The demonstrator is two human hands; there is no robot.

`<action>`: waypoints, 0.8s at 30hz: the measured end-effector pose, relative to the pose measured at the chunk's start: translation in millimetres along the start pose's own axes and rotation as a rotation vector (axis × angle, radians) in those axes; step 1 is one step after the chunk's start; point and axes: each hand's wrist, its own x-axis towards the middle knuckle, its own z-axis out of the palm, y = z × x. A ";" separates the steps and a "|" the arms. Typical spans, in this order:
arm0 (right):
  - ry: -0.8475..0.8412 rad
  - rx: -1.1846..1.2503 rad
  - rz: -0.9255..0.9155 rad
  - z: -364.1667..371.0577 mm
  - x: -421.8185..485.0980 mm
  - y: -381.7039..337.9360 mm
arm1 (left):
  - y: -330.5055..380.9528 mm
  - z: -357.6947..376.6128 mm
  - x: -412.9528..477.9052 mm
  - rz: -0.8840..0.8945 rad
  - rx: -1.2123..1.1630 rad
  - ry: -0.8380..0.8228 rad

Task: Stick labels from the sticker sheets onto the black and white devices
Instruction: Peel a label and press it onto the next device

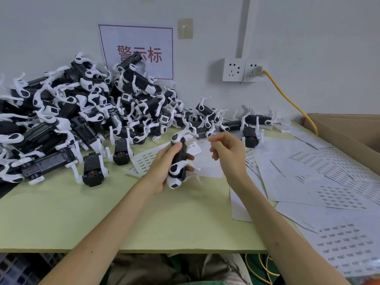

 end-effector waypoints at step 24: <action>-0.769 0.069 0.156 -21.4 7.6 -6.3 | 13.7 -9.2 -12.3 -0.333 -0.183 -0.601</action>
